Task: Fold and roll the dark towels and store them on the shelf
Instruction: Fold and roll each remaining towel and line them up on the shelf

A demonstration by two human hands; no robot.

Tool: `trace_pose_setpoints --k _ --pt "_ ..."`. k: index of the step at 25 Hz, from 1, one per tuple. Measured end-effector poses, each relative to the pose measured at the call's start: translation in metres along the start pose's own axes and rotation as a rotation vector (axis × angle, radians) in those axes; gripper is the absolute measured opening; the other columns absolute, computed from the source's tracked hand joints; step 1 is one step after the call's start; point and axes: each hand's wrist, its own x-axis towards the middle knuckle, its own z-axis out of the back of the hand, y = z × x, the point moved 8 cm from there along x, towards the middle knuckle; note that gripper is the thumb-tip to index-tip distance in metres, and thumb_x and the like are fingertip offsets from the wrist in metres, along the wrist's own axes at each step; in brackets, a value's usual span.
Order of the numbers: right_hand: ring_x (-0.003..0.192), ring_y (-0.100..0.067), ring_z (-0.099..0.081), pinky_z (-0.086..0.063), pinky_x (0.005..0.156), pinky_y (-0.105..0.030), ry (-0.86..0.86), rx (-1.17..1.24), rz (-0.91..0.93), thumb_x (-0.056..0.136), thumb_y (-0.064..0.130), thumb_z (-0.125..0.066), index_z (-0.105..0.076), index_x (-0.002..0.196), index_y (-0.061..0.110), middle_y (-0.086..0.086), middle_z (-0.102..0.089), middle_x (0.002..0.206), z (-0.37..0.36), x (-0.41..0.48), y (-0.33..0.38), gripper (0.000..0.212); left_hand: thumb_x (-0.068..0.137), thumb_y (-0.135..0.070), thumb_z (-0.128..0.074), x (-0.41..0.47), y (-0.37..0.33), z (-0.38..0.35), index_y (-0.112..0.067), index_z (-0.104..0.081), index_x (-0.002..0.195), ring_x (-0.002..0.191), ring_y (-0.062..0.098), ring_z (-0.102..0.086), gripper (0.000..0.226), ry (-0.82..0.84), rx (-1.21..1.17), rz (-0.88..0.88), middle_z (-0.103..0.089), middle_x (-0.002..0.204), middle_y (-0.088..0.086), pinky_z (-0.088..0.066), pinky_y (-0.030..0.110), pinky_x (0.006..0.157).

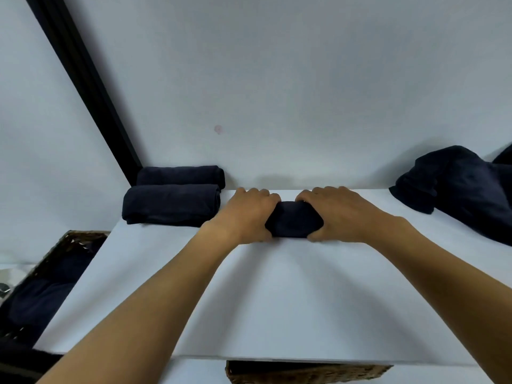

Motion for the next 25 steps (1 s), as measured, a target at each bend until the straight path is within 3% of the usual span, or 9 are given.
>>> trace_pose_setpoints --k 4,6,9,11,13,15,17,25 --pt "0.087 -0.018 -0.054 -0.038 0.069 -0.031 -0.069 0.118 0.177 0.069 0.058 -0.073 -0.041 0.119 0.028 0.008 -0.057 0.101 0.029 0.014 0.090 0.067 0.068 -0.025 -0.078 -0.080 0.071 0.034 -0.031 -0.060 0.095 0.071 0.008 -0.061 0.034 0.087 -0.330 0.226 -0.062 0.081 -0.011 -0.052 0.028 0.058" --pt "0.086 -0.019 -0.051 -0.036 0.069 -0.032 -0.132 0.124 0.273 0.070 0.063 -0.071 -0.041 0.120 0.023 0.004 -0.057 0.103 0.030 0.033 0.136 0.070 0.067 -0.019 -0.081 -0.118 0.108 0.039 -0.030 -0.063 0.093 0.065 0.007 -0.061 0.033 0.094 -0.367 0.357 -0.064 0.078 -0.009 -0.051 0.023 0.054" --pt "0.091 -0.025 -0.051 -0.039 0.078 -0.036 -0.224 0.084 0.337 0.078 0.063 -0.063 -0.042 0.121 0.018 -0.003 -0.057 0.104 0.011 0.065 0.189 0.066 0.065 -0.020 -0.079 -0.152 0.154 0.033 -0.032 -0.060 0.090 0.075 0.010 -0.053 0.033 0.016 -0.193 0.510 -0.058 0.075 -0.012 -0.037 0.025 0.064" --pt "0.088 -0.027 -0.052 -0.035 0.074 -0.037 -0.311 0.001 0.377 0.085 0.059 -0.058 -0.046 0.121 0.016 -0.007 -0.058 0.103 -0.008 0.079 0.211 0.057 0.068 -0.022 -0.074 -0.163 0.172 0.019 -0.034 -0.055 0.090 0.083 0.017 -0.049 0.031 -0.024 -0.018 0.528 -0.055 0.075 -0.011 -0.029 0.029 0.071" --pt "0.084 -0.027 -0.054 -0.037 0.069 -0.038 -0.399 -0.064 0.397 0.085 0.051 -0.062 -0.053 0.117 0.015 -0.008 -0.060 0.102 -0.023 0.086 0.216 0.049 0.072 -0.017 -0.075 -0.166 0.179 0.007 -0.027 -0.062 0.103 0.086 0.023 -0.051 0.035 -0.098 0.047 0.519 -0.062 0.086 -0.004 -0.032 0.030 0.073" --pt "0.087 -0.027 -0.057 -0.044 0.071 -0.040 -0.448 -0.032 0.382 0.080 0.045 -0.070 -0.058 0.115 0.016 -0.007 -0.061 0.106 -0.030 0.088 0.205 0.046 0.062 -0.008 -0.085 -0.166 0.175 -0.002 -0.014 -0.065 0.118 0.086 0.031 -0.059 0.059 -0.181 0.092 0.470 -0.070 0.105 0.006 -0.043 0.037 0.076" --pt "0.090 -0.028 -0.058 -0.049 0.074 -0.041 -0.469 -0.008 0.368 0.075 0.040 -0.076 -0.060 0.115 0.017 -0.008 -0.061 0.109 -0.032 0.090 0.194 0.049 0.051 -0.001 -0.090 -0.164 0.176 -0.010 -0.006 -0.065 0.120 0.087 0.036 -0.065 0.073 -0.250 0.124 0.461 -0.070 0.110 0.012 -0.050 0.043 0.075" --pt "0.091 -0.028 -0.059 -0.050 0.078 -0.041 -0.439 0.058 0.262 0.069 0.032 -0.083 -0.063 0.111 0.018 -0.007 -0.062 0.105 -0.036 0.099 0.192 0.049 0.055 0.011 -0.082 -0.148 0.174 -0.008 -0.002 -0.069 0.107 0.078 0.037 -0.057 0.055 -0.306 0.301 0.626 -0.063 0.096 0.018 -0.047 0.043 0.066"
